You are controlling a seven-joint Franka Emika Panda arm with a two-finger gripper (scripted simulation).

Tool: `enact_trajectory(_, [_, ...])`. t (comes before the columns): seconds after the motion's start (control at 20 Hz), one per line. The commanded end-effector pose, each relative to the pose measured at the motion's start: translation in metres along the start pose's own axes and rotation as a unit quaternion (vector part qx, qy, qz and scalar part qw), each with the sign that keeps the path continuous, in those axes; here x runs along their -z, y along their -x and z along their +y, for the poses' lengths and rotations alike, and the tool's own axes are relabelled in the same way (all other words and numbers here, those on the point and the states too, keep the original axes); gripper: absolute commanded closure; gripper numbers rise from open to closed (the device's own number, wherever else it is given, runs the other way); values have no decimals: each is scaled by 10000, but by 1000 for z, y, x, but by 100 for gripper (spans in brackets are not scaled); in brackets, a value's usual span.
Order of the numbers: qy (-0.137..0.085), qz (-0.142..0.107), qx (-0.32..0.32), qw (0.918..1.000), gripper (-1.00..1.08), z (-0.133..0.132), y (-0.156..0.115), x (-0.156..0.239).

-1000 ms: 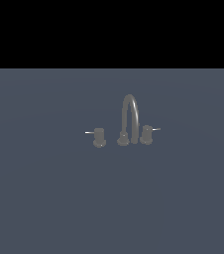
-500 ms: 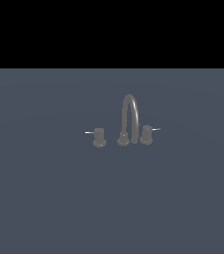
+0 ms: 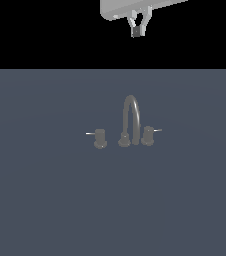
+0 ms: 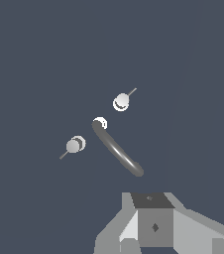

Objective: Turn on the faucet by rotating a designated handle.

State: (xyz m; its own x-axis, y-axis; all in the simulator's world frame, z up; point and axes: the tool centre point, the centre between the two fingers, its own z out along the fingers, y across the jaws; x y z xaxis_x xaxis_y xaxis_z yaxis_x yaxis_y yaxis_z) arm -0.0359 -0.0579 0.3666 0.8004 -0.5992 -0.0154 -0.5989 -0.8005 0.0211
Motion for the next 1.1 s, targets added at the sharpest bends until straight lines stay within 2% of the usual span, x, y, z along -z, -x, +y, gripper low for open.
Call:
enact_trajectory(0.0, [-17, 3, -330, 9995, 108, -4, -19, -18])
enact_trajectory(0.25, [-45, 4, -977, 9952, 108, -10, -54, -57])
enact_trajectory(0.5, [-70, 5, -1622, 9867, 108, -13, -86, -101])
enact_trajectory(0.75, [-90, 8, -2262, 9740, 108, -13, -115, -149])
enact_trajectory(1.05, [-109, 14, -3007, 9536, 108, -8, -144, -210])
